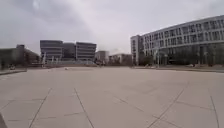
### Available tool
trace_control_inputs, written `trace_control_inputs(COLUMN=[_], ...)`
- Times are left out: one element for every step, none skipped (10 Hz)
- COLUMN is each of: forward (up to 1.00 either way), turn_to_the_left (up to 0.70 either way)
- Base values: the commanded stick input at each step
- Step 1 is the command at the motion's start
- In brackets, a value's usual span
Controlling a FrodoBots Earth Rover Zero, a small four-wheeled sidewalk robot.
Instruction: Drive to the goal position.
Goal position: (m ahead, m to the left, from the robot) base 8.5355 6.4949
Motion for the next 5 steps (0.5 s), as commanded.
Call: trace_control_inputs(forward=[0.05, 0.05, 0.05, 0.35, 0.67], turn_to_the_left=[0.02, 0.02, 0.02, 0.02, 0.01])
